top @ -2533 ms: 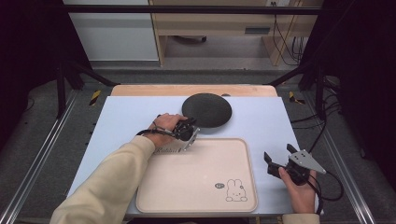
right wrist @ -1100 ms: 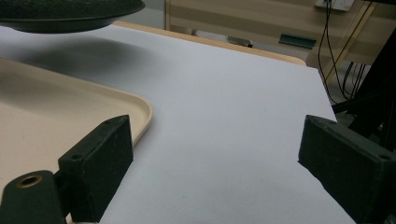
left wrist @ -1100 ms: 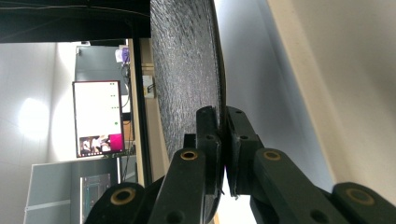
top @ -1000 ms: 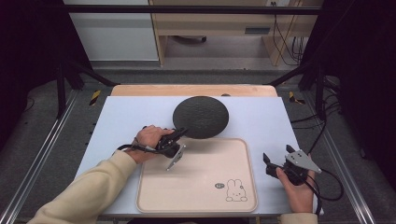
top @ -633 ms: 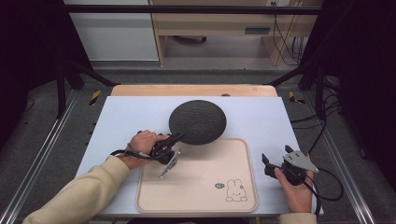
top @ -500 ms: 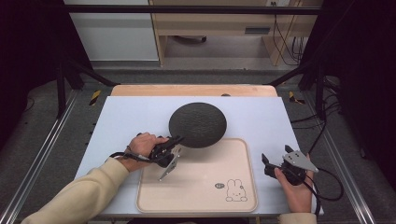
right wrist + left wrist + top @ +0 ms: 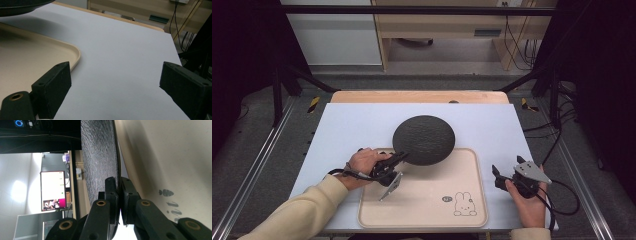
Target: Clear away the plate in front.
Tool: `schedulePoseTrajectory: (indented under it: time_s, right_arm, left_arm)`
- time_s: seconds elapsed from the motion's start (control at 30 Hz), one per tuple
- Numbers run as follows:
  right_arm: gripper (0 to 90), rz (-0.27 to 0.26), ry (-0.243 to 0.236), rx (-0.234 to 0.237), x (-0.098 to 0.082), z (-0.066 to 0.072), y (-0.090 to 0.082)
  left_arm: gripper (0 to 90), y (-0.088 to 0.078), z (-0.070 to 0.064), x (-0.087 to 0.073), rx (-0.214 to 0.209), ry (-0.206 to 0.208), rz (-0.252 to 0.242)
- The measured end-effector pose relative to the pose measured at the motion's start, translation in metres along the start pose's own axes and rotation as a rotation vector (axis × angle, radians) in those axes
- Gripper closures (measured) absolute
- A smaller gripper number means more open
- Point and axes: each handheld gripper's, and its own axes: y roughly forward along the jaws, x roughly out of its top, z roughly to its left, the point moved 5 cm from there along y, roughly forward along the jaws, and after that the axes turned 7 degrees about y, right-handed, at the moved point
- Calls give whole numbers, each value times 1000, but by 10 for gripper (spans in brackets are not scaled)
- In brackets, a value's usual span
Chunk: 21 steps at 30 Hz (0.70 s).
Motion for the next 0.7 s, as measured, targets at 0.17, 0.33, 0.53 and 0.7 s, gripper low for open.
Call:
schedulePoseTrajectory:
  time_s: [0.17, 0.33, 0.53, 0.7]
  right_arm:
    - [103, -3, -4, 0, 0, 1, -1]
    - [107, 0, -8, 2, 0, 1, 0]
    - [109, 8, -14, 0, -1, 2, 1]
    - [109, 10, -12, -4, -1, 2, 1]
  left_arm:
    - [849, -7, -2, 3, 3, 5, -4]
    - [850, -14, -5, 8, 3, 9, -15]
    - [849, -25, -6, 15, 7, 23, -42]
    - [850, -30, -7, 23, 13, 28, -62]
